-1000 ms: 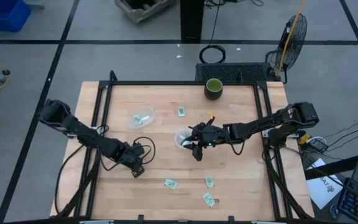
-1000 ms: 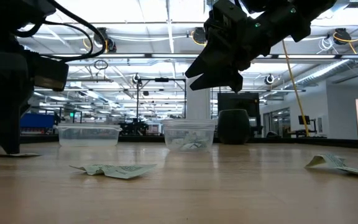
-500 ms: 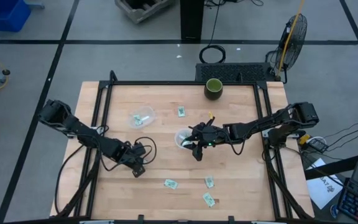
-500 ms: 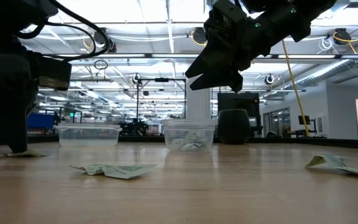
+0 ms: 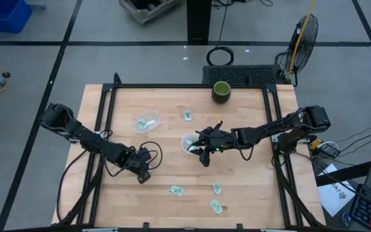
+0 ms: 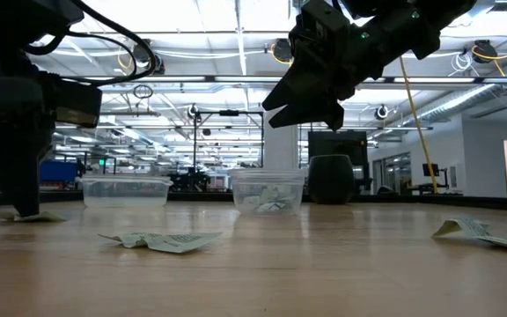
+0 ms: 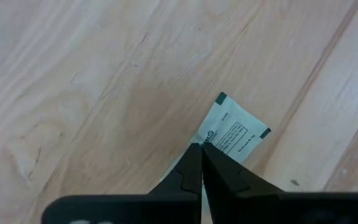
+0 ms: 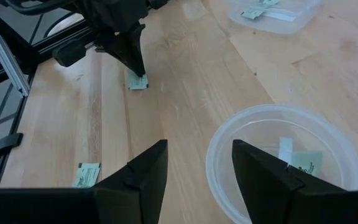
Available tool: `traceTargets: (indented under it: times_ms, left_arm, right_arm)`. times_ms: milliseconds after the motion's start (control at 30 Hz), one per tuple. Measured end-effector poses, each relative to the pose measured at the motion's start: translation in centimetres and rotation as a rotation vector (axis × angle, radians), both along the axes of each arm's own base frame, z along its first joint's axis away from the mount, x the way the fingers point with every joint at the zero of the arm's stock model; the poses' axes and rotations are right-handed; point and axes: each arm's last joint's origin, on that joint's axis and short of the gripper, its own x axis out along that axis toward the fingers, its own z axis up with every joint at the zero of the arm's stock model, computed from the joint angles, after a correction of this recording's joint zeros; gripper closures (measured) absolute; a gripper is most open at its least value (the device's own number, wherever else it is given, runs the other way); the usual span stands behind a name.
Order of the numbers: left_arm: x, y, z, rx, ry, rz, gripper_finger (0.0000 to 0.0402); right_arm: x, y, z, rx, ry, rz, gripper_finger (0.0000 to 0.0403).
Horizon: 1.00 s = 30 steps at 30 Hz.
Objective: Pick and place items into bin
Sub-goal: Put the stevia packet into the left transparent bin
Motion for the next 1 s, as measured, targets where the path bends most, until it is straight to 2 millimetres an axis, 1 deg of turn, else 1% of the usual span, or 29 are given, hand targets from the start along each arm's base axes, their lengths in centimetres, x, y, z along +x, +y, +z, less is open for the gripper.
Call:
traceTargets:
  times_ms: [100, 233, 367, 500, 633, 833, 933, 1000]
  left_arm:
    - [0.1, 0.1, 0.1, -0.014, -0.003, 0.031, 0.0390]
    - [-0.1, 0.3, 0.6, -0.028, -0.025, 0.073, 0.0397]
    - [-0.2, 0.6, 1.9, -0.047, -0.102, 0.120, 0.0398]
    - [-0.4, 1.3, 3.5, -0.042, -0.193, 0.164, 0.0396]
    - [-0.9, 2.8, 5.2, -0.015, -0.267, 0.238, 0.0398]
    - [-1.7, 5.8, 8.3, 0.016, -0.470, 0.394, 0.0395]
    - [-2.4, 7.5, 9.5, 0.099, -0.532, 0.432, 0.0399]
    - [-3.2, 8.7, 9.7, 0.185, -0.508, 0.458, 0.0395]
  right_arm:
    - [0.0, 0.0, 0.0, 0.000, 0.000, 0.000, 0.0232]
    - [0.0, 0.0, 0.0, -0.001, 0.001, 0.000, 0.0232]
    - [0.0, 0.0, 0.0, -0.001, 0.000, 0.000, 0.0232]
    - [0.0, 0.0, 0.0, -0.003, 0.000, -0.003, 0.0232]
    - [0.0, 0.0, 0.0, -0.003, 0.000, -0.004, 0.0232]
    - [0.0, 0.0, 0.0, -0.003, -0.001, -0.004, 0.0232]
    - [0.0, -0.1, 0.0, -0.013, -0.005, -0.020, 0.0232]
    - [0.0, -0.1, 0.0, -0.017, -0.006, -0.025, 0.0232]
